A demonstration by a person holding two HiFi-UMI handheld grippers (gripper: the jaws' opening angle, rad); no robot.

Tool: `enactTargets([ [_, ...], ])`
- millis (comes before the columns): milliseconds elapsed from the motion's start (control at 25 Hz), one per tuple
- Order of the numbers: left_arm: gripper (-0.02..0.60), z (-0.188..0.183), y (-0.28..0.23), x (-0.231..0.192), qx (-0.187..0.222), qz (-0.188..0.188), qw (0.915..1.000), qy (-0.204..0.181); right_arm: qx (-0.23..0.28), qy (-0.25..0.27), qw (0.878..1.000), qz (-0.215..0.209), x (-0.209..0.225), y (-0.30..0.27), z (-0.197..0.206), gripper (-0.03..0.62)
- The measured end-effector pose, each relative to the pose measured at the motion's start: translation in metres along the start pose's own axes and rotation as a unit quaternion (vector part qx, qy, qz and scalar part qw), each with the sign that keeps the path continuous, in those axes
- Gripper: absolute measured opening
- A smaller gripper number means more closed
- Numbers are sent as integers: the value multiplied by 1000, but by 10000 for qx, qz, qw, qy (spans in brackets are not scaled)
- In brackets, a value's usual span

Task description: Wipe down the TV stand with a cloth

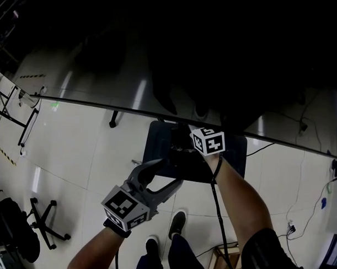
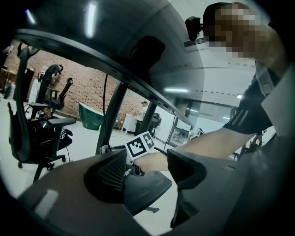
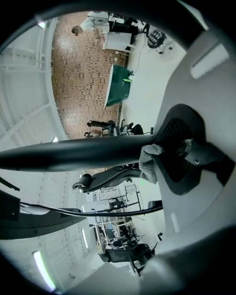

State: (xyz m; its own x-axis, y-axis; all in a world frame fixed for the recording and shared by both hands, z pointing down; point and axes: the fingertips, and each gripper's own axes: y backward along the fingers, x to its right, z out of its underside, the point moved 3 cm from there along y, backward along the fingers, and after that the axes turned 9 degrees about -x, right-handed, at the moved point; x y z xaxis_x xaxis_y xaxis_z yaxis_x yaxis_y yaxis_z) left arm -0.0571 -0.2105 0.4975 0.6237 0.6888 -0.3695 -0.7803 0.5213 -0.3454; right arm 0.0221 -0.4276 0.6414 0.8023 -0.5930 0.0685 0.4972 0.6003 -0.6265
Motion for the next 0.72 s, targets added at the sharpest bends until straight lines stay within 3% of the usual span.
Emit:
enactTargets([
  [160,302,6,-4,3,-30,21,10000,82,-297,-126,9995,-54,6,-10,18,51],
  [320,302,7,-8,6,17,48,10000,54,-140,-194,9997,-37,5,3,20,51],
  [520,302,6,-8,14,-19,103,9999,-32,379,-281,9989,59,9,65,16,51],
  [720,302,11,-5,34,-86,273,9996,-79,627,-164,9956,681,43,145,21,51],
])
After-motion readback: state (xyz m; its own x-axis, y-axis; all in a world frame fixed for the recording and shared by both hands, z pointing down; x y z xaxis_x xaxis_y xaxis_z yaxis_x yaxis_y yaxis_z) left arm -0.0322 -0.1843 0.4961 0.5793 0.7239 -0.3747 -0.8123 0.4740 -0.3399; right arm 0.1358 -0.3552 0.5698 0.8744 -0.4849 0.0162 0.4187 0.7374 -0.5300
